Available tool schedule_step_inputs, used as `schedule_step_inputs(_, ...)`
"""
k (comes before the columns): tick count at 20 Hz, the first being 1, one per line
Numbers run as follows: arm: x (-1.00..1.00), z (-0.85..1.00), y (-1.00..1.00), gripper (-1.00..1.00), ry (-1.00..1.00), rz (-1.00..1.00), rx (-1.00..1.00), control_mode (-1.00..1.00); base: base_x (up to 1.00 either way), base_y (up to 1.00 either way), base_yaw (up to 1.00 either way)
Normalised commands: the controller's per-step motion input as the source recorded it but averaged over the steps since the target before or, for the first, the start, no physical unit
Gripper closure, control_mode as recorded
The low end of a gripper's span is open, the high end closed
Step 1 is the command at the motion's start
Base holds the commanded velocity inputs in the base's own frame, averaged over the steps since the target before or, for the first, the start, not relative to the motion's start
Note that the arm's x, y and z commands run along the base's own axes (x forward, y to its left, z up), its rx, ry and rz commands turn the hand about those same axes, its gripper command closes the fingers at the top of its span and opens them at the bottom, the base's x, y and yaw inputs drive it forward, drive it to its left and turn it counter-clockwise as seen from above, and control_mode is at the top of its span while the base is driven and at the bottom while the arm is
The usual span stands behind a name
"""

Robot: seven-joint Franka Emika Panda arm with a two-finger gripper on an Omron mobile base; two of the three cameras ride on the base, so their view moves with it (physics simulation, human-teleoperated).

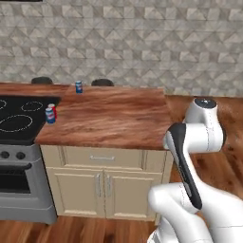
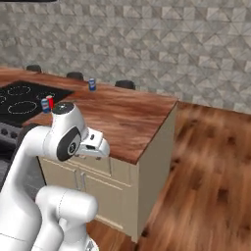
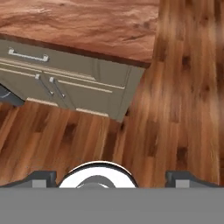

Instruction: Four empty soda cans are scattered around the kitchen. Gather all the cans and cluster them next to the stove for recycling.

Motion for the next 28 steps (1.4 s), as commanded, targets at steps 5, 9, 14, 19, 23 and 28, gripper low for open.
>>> schedule_step_inputs(5, 0.0, 0.0, 0.0, -1.0, 0.0, 0.0, 0.0, 1.0, 0.0, -0.63, 0.82)
schedule_step_inputs(9, 0.0, 0.0, 0.0, -1.0, 0.0, 0.0, 0.0, 1.0, 0.0, -0.75, 0.75)
schedule_step_inputs(14, 0.0, 0.0, 0.0, -1.0, 0.0, 0.0, 0.0, 1.0, 0.0, -0.88, 0.68)
schedule_step_inputs(19, 0.0, 0.0, 0.0, -1.0, 0.0, 0.0, 0.0, 1.0, 0.0, -1.0, 0.46)
schedule_step_inputs(23, 0.0, 0.0, 0.0, -1.0, 0.0, 0.0, 0.0, 1.0, 0.0, -1.0, 0.4)
schedule_step_inputs(28, 0.0, 0.0, 0.0, -1.0, 0.0, 0.0, 0.0, 1.0, 0.0, -1.0, 0.42)
